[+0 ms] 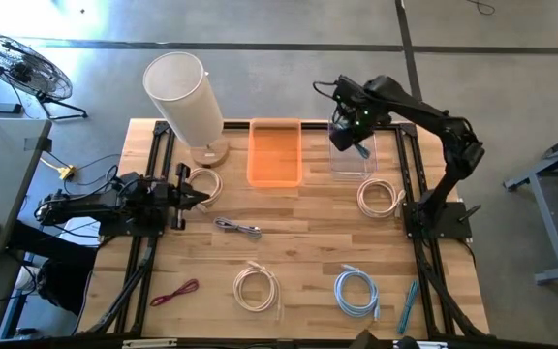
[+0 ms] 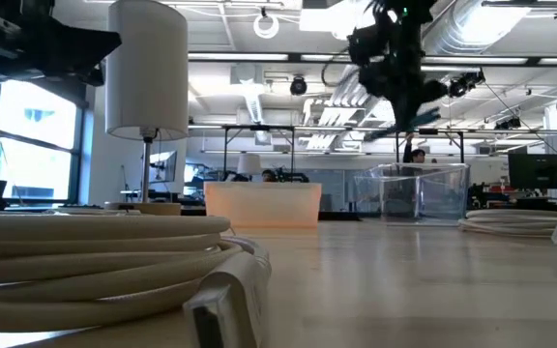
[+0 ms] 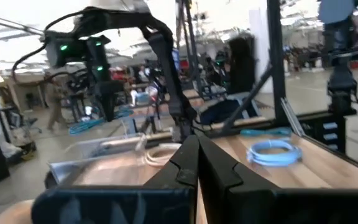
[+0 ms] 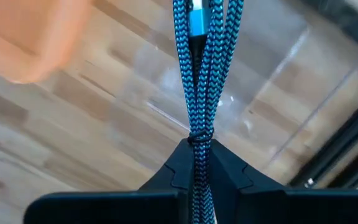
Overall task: Pick & Place USB Port
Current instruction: Put the top black blue charger cable into the transparent bin, then put the top right light brown HDMI cable into the orange bin
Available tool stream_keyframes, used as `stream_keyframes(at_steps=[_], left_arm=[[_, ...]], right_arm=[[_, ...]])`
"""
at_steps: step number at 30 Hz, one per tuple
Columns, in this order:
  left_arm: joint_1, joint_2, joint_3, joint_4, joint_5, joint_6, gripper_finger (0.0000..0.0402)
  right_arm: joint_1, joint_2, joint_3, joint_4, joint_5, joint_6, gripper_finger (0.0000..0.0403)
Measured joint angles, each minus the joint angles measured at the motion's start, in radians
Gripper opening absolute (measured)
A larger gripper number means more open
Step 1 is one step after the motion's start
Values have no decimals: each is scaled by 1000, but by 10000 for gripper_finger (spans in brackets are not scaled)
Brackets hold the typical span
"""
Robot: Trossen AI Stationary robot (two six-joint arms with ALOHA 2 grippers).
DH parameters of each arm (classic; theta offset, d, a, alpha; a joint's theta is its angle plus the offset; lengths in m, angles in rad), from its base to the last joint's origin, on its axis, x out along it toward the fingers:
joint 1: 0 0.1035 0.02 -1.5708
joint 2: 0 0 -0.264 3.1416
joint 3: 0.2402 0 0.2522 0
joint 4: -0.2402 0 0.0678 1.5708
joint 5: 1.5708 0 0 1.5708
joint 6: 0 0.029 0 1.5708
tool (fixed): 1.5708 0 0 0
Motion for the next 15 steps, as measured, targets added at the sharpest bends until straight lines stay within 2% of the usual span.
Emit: stream_keyframes(at_steps=[4,6,11,15], left_arm=[[0,0,0,-25,7,1,0],[0,0,0,-27,6,1,0],[0,0,0,-27,3,1,0],[0,0,0,-27,2,1,0]], right_arm=[[-17,0,-98,55,-4,-50,17],[-16,0,-133,90,-10,-75,30],[-16,0,-181,147,8,-78,114],[-17,0,-183,157,-4,-141,179]])
